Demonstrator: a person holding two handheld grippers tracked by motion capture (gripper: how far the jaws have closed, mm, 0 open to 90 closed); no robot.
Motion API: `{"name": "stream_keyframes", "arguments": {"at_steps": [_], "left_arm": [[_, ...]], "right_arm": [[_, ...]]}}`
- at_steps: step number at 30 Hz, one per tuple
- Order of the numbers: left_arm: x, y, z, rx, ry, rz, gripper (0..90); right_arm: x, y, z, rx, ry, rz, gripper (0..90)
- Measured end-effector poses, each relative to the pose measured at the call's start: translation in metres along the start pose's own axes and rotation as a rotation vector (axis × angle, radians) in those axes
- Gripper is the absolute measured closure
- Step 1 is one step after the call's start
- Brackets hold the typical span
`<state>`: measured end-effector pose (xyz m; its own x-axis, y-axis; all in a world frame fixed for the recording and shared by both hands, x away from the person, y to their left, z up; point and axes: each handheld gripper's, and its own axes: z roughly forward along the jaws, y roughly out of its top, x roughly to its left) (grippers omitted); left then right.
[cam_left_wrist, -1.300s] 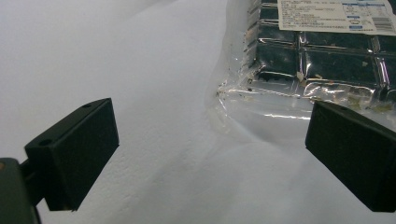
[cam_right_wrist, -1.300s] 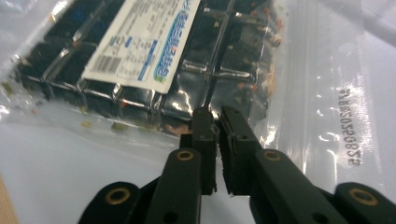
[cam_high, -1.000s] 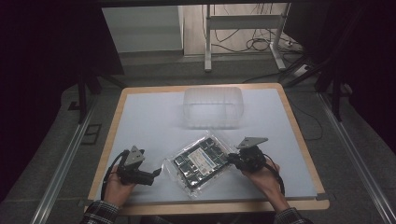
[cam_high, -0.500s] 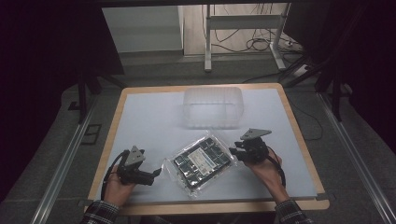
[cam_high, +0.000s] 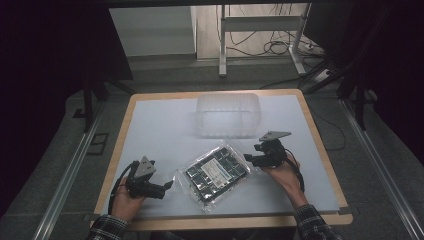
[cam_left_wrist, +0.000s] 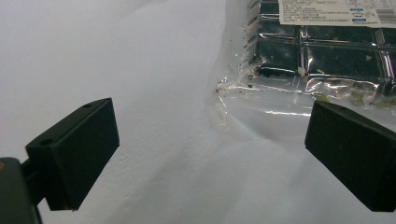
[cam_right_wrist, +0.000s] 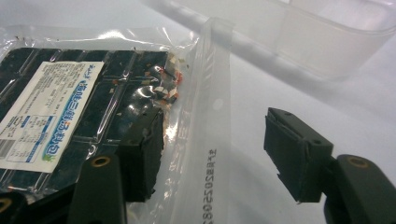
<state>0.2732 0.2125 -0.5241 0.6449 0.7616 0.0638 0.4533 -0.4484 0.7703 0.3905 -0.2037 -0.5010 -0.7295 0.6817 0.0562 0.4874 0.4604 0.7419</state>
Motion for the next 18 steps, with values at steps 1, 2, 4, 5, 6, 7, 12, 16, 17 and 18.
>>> {"name": "stream_keyframes", "arguments": {"at_steps": [1, 2, 4, 5, 6, 7, 12, 16, 17, 18], "left_arm": [[0.000, 0.000, 0.000, 0.000, 0.000, 0.001, 2.5], [0.000, 0.000, 0.000, 0.001, -0.001, 0.002, 2.5], [0.000, 0.000, 0.000, 0.002, -0.001, 0.001, 2.5], [0.000, 0.000, 0.000, 0.002, -0.001, 0.001, 2.5], [0.000, 0.000, 0.000, 0.002, -0.001, 0.001, 2.5], [0.000, 0.000, 0.000, 0.003, -0.001, 0.002, 2.5], [0.000, 0.000, 0.001, 0.005, -0.003, 0.004, 2.5], [0.000, 0.000, 0.001, 0.008, -0.003, 0.007, 2.5], [0.000, 0.000, 0.001, 0.009, -0.003, 0.009, 2.5], [0.000, 0.000, 0.001, 0.010, -0.003, 0.009, 2.5]], "right_arm": [[-0.002, 0.000, 0.004, 0.008, 0.014, 0.001, 36.8], [-0.004, -0.001, 0.007, 0.016, 0.022, -0.002, 36.8], [-0.005, -0.001, 0.010, 0.024, 0.026, -0.005, 37.0], [-0.006, -0.002, 0.014, 0.034, 0.040, -0.002, 38.6], [-0.006, -0.002, 0.014, 0.034, 0.040, -0.002, 38.6], [-0.007, -0.002, 0.016, 0.037, 0.049, 0.000, 39.6], [-0.007, -0.002, 0.022, 0.064, 0.097, 0.011, 48.6], [-0.001, 0.000, 0.023, 0.072, 0.098, -0.021, 56.0], [0.002, 0.001, 0.022, 0.069, 0.088, -0.033, 58.5], [0.002, 0.001, 0.022, 0.069, 0.088, -0.033, 58.5]]}}
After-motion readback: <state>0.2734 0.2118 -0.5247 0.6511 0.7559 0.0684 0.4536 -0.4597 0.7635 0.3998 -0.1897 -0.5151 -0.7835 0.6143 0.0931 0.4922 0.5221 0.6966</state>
